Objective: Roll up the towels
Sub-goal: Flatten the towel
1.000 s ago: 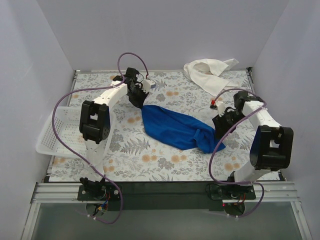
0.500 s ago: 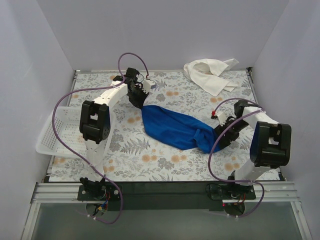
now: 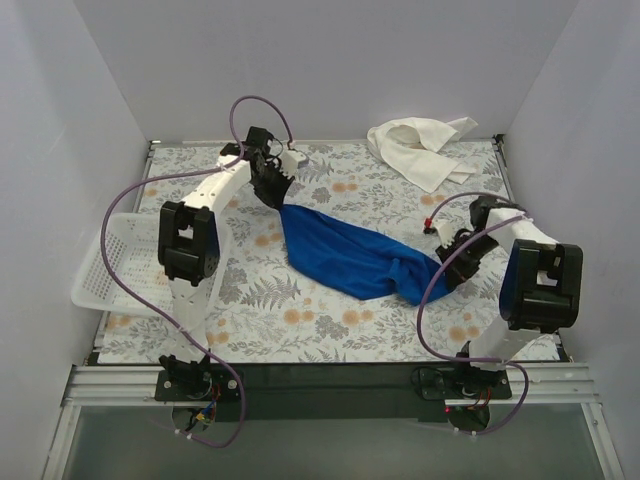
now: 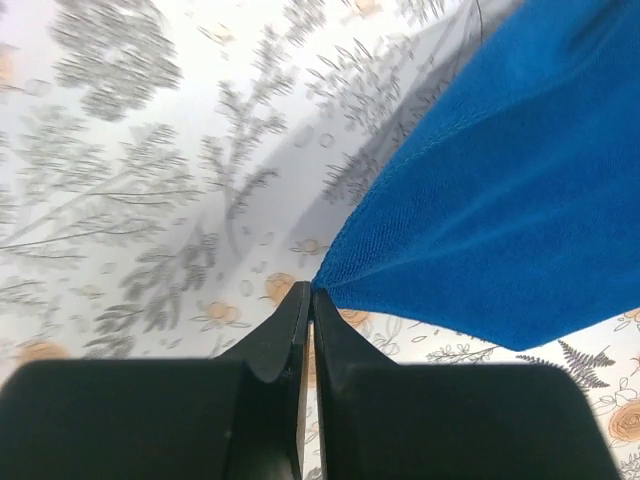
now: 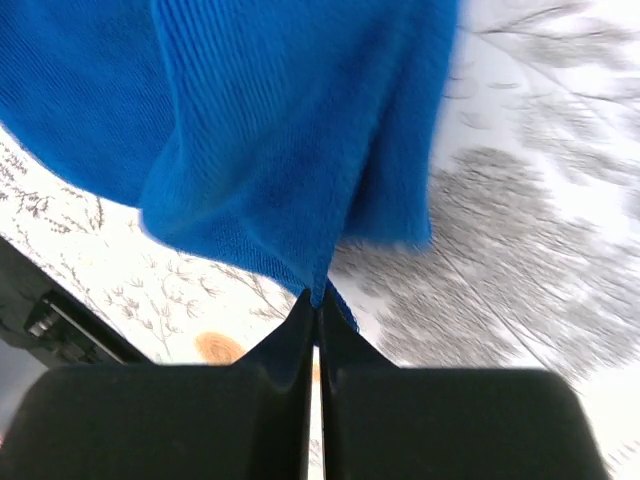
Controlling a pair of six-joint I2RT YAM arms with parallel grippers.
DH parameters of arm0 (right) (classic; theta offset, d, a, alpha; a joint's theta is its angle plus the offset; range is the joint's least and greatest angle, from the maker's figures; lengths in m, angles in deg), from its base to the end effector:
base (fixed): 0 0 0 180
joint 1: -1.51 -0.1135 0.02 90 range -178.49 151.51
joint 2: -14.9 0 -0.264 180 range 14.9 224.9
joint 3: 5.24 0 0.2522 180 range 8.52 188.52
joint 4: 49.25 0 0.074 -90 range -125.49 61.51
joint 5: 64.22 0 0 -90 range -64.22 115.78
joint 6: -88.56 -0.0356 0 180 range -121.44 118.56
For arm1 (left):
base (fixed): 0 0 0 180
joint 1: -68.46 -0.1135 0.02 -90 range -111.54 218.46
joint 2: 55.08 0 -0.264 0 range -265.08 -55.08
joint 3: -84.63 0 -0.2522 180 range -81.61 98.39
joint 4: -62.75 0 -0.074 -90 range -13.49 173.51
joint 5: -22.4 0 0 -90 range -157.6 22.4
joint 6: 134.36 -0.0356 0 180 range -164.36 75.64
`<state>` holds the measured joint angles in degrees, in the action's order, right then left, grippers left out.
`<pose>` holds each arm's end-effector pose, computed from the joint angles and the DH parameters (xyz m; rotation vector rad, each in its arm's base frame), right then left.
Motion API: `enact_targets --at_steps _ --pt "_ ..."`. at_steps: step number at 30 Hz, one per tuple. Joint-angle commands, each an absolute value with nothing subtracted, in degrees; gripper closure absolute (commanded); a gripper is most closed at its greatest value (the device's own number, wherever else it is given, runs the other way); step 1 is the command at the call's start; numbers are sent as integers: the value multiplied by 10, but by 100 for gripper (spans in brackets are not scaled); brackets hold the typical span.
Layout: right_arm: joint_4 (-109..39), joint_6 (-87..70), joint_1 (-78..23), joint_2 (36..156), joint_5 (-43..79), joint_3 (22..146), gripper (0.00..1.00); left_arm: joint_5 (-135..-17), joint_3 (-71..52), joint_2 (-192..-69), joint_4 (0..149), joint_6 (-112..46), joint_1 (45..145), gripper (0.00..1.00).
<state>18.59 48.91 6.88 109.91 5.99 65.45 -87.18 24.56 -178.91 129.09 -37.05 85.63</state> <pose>0.2688 -0.0132 0.1652 -1.1288 2.7520 0.4849 0.4312 -0.1457 0.2144 0.3269 2.8034 -0.5799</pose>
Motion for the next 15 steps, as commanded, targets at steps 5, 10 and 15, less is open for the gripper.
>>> enact_targets --at_steps 5,10,15 --pt "273 506 116 1069 108 968 99 -900 435 -1773 1338 -368 816 100" --pt "302 504 120 1093 136 1141 99 -893 445 -1717 1307 -387 814 100" --pt "296 505 130 1089 162 1192 99 -873 354 -1635 1256 -400 813 100"
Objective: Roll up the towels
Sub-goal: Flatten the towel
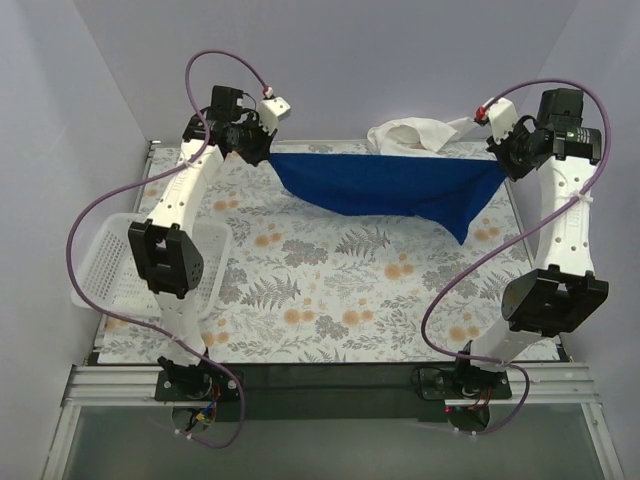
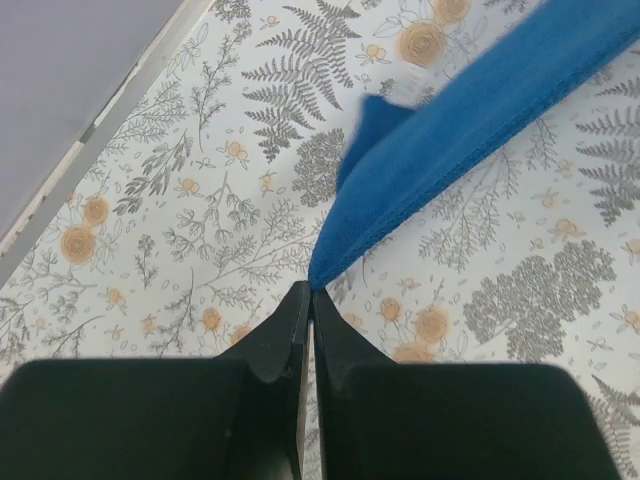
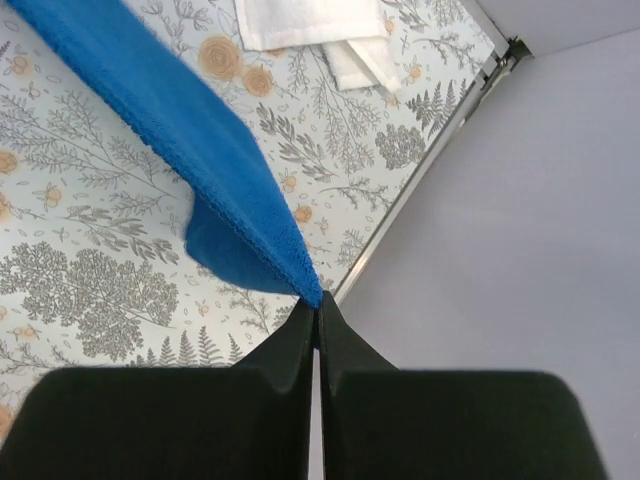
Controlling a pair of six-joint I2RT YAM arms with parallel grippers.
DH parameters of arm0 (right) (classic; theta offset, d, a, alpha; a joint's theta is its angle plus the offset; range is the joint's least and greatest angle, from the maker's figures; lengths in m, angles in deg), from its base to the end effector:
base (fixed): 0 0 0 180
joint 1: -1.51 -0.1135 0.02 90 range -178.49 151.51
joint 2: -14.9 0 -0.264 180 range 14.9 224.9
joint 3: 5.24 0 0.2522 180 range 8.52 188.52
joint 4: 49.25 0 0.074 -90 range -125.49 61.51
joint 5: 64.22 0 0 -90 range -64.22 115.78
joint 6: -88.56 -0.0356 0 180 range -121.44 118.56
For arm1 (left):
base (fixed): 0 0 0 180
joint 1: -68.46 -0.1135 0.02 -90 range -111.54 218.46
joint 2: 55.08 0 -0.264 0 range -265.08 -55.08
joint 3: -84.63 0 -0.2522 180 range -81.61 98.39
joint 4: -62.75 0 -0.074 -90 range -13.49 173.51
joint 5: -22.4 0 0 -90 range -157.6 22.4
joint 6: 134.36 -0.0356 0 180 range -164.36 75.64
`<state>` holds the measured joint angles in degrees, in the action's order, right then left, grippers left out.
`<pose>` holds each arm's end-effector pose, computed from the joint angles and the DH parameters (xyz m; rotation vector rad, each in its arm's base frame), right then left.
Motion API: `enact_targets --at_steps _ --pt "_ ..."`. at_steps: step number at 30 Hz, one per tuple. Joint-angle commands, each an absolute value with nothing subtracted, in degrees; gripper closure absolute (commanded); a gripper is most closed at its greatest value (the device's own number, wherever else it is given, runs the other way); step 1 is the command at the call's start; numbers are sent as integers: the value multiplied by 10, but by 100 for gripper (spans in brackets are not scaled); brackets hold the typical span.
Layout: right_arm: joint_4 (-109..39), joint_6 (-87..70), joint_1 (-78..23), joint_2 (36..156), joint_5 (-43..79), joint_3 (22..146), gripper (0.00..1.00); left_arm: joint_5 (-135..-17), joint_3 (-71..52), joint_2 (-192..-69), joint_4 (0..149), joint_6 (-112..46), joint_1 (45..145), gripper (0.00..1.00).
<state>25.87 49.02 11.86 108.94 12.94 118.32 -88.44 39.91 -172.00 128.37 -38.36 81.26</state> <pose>0.3301 -0.0522 0.4234 -0.9086 2.1738 -0.2577 0.4377 -0.1124 0.3495 0.3147 2.3857 -0.5888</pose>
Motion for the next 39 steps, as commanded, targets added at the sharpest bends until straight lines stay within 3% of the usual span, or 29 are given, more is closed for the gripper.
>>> enact_targets --at_steps 1,11,19,26,32,38,39 --pt "295 504 133 1076 159 1187 99 -873 330 -1615 1247 -402 813 100" --pt "267 565 149 862 168 1021 99 -895 95 -1349 1229 -457 810 100" --pt "249 627 150 775 182 945 99 -924 71 -1278 1264 -461 811 100" --pt "186 613 143 902 154 867 99 -932 47 -1392 1227 -424 818 100" --pt "104 571 119 1034 152 896 99 -889 57 -1517 1149 -394 830 100" --pt "66 510 96 1239 172 1054 99 -862 241 -1743 1131 -357 830 100" --pt "68 492 93 1291 181 1082 85 -859 273 -1771 1146 -358 831 95"
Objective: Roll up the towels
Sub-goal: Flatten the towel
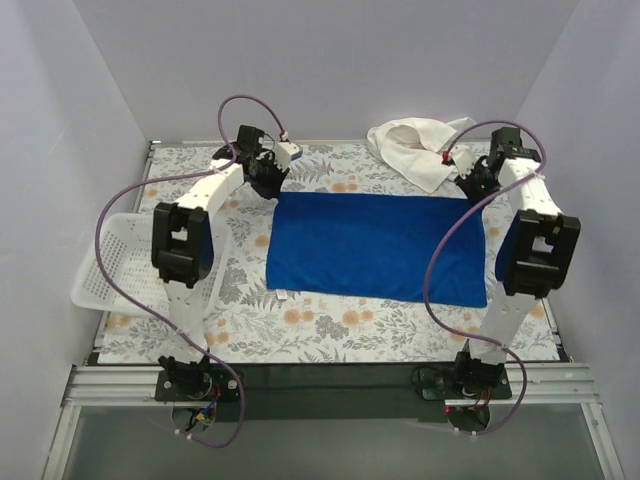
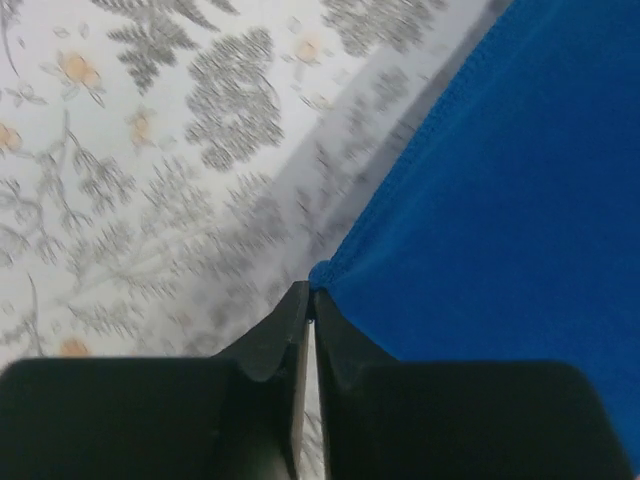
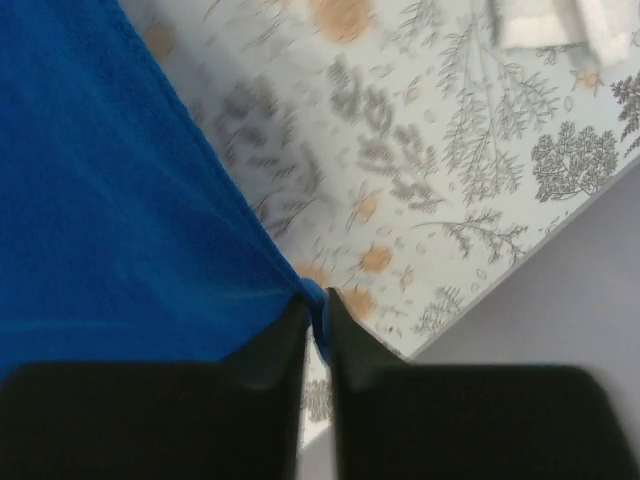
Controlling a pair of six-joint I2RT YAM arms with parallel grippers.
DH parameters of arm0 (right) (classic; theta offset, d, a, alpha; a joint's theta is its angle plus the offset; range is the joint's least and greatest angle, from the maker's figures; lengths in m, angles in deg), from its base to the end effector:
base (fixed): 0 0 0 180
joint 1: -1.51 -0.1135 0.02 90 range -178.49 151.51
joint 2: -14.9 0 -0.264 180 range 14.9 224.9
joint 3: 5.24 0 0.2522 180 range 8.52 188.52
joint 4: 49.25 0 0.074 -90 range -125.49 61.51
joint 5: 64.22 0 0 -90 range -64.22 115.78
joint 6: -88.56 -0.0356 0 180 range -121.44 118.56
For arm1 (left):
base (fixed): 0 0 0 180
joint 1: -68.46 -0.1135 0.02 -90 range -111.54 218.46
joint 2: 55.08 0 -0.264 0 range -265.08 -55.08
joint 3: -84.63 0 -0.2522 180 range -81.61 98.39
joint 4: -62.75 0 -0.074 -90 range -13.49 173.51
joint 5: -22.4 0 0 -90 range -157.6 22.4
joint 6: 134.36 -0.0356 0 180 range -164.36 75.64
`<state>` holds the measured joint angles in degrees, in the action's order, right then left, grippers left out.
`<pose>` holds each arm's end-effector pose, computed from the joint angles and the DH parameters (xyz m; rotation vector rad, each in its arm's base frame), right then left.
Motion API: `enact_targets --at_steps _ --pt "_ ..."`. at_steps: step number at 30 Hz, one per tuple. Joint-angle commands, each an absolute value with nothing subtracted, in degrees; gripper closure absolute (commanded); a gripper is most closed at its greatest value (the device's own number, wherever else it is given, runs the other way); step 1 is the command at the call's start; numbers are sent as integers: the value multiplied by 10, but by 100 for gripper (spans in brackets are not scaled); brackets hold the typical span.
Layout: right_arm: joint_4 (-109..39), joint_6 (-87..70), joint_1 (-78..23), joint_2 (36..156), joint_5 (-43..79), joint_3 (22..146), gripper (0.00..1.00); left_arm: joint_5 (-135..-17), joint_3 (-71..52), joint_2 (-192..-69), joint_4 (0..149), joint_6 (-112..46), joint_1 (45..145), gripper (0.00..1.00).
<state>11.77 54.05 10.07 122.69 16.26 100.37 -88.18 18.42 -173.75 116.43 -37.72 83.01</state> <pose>0.3983 -0.0540 0.2579 -1.1055 2.4145 -0.1480 0.4362 -0.1262 0.2321 0.3125 2.5897 -0.5997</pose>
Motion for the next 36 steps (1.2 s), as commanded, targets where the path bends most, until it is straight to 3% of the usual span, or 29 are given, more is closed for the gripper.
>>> enact_targets --at_steps 1,2,4,5,8,11,17,21,26,36 --pt "70 483 91 1315 192 1138 68 -855 304 -1826 1156 -357 831 86" --pt "83 476 91 1338 208 1165 40 -848 372 -1849 1182 -358 829 61" --pt "99 452 93 1381 223 1217 22 -833 435 -1903 1213 -357 830 49" --pt "115 444 100 1387 222 1249 20 -823 469 -1909 1232 -354 829 37" --pt "135 429 112 1359 198 1243 20 -813 447 -1867 1208 -345 819 35" --pt "149 437 114 1284 184 1183 24 -839 345 -1800 1181 -347 809 36" --pt "248 449 114 1142 122 995 49 -983 160 -1633 1212 -398 810 57" --pt "286 473 114 1058 124 826 65 -1011 32 -1544 1279 -463 822 69" --pt "260 480 114 1000 138 702 75 -977 -85 -1475 1301 -501 857 77" --pt "198 431 123 991 129 684 87 -891 -175 -1468 1234 -473 941 87"
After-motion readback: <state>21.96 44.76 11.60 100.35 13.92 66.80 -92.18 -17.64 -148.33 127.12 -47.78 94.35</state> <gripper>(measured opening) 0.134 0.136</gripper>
